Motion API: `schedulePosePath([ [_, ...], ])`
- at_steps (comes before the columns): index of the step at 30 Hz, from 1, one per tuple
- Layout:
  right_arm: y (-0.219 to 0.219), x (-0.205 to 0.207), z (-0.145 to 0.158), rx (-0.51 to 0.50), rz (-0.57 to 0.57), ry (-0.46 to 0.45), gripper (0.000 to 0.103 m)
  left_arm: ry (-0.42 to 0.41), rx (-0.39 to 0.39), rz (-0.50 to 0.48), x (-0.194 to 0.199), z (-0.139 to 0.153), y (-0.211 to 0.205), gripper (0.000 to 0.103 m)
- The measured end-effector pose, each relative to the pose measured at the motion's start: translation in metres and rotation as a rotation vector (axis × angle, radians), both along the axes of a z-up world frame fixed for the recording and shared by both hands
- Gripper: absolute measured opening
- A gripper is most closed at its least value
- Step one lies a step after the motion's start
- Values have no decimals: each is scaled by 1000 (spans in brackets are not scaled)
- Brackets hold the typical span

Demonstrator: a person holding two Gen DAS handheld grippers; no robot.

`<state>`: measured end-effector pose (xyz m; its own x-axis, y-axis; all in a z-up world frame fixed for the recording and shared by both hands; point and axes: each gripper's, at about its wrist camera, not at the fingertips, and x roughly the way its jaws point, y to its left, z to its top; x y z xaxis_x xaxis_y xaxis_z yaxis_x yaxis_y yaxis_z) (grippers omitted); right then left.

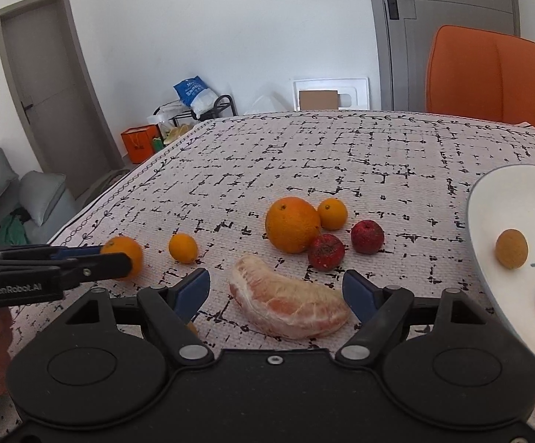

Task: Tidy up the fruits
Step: 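Grasp an orange with the left tool while the right tool grasps another peeled pomelo segment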

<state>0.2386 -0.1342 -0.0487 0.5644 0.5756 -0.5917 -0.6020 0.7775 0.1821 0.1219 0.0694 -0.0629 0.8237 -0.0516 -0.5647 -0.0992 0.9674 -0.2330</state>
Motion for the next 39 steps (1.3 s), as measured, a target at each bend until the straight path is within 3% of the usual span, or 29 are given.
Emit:
schedulePosePath([
  [10,2,-1,-5,-43,-8,11,78,-8,-3,4,-4,2,4,35],
  [20,-7,-21,-3,-35,5,21,55,-16,-5,-23,-4,1,-6,35],
  [36,22,-18,-3,-74,56,-19,56,-2,-12,-13,-2,-2,2,35],
  [39,24,-20,-4,-91,51,-41,46,8,-8,-13,0,-3,2,35],
])
